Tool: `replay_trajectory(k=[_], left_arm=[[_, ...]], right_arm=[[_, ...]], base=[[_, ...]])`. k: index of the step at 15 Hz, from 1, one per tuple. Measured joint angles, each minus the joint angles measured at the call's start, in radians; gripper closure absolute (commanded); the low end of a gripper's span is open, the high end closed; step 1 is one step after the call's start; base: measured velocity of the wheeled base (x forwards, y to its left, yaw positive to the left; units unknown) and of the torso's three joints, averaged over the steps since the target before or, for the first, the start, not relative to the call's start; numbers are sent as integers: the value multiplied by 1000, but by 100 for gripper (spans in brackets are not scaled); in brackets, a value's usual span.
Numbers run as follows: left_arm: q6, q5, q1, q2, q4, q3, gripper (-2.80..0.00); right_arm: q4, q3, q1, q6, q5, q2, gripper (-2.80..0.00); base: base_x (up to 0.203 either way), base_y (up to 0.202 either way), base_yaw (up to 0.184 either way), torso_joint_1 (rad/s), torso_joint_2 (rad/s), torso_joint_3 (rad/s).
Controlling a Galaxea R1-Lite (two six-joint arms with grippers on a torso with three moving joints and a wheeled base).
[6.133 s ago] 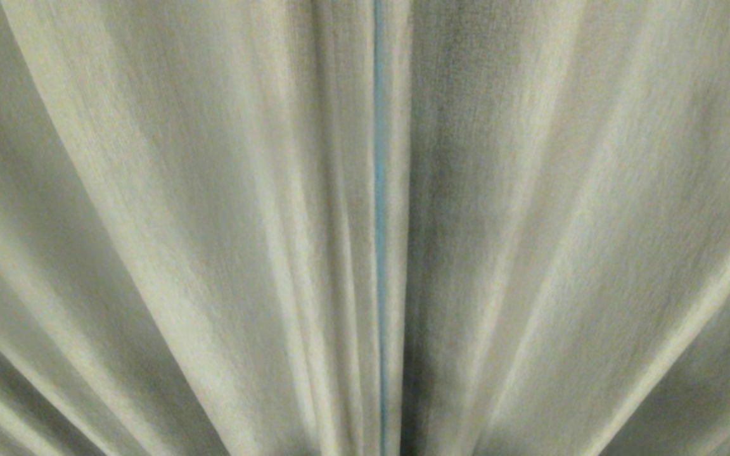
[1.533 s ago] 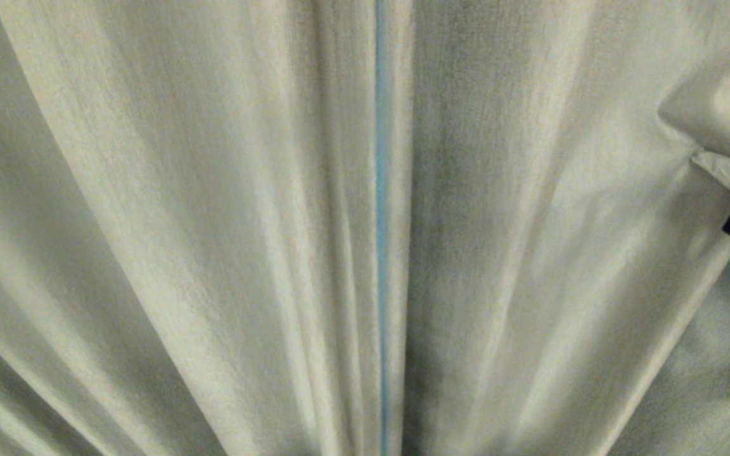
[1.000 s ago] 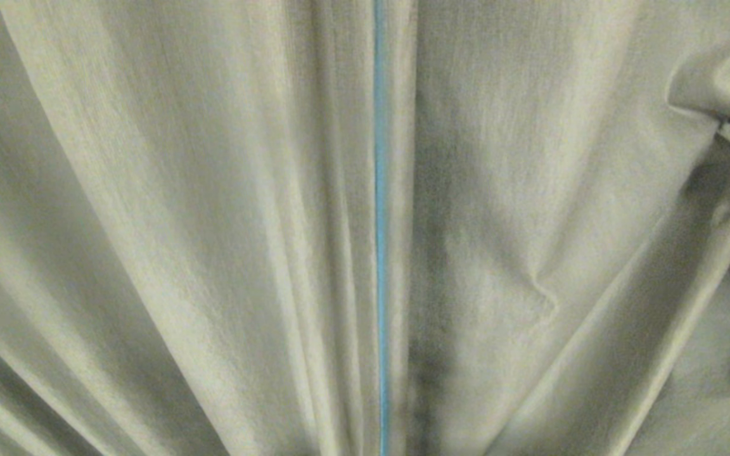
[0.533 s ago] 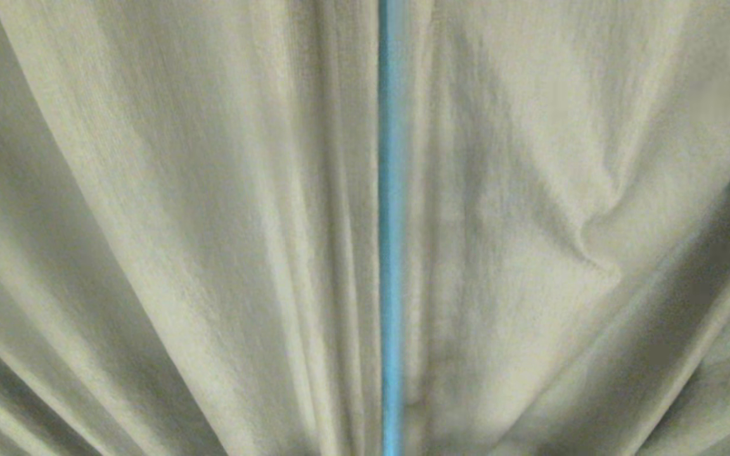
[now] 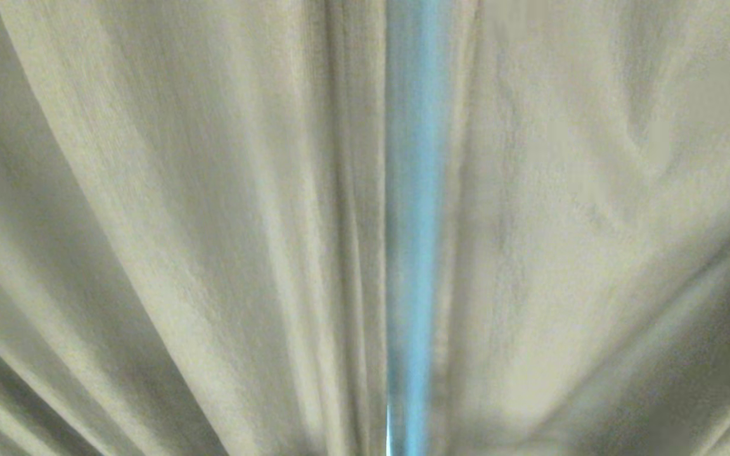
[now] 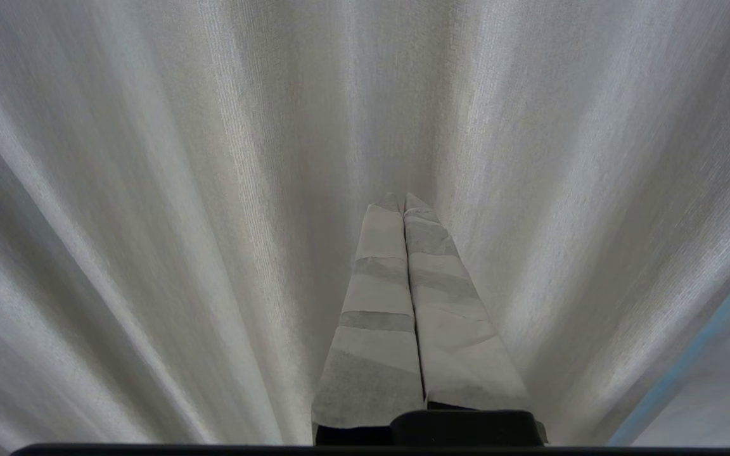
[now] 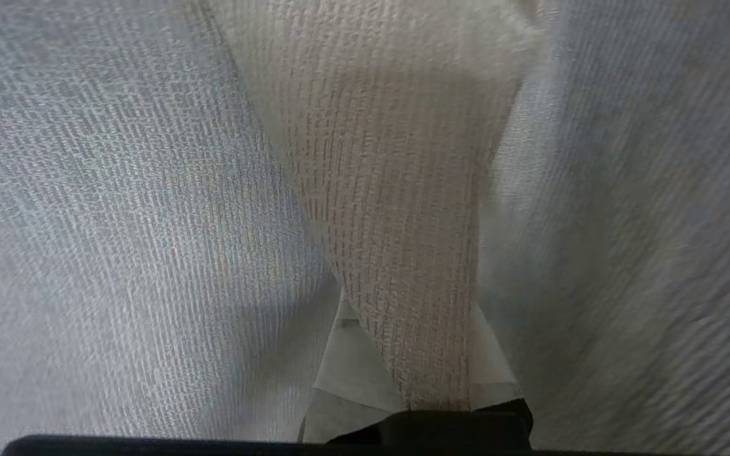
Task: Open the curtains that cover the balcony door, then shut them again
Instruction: Pull the outer curtains open on both sides
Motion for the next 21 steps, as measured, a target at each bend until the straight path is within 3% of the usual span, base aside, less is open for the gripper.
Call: replay_trajectory(k=[13, 21], left_arm=[[-1, 0, 0, 0, 0, 0, 0], [0, 0, 0, 0, 0, 0, 0]], right_arm=[[-2, -275, -229, 33, 7, 234, 0], [-16, -344, -341, 32, 7, 339, 0]], base=[[0, 0, 0, 0, 0, 0], [0, 0, 0, 0, 0, 0]])
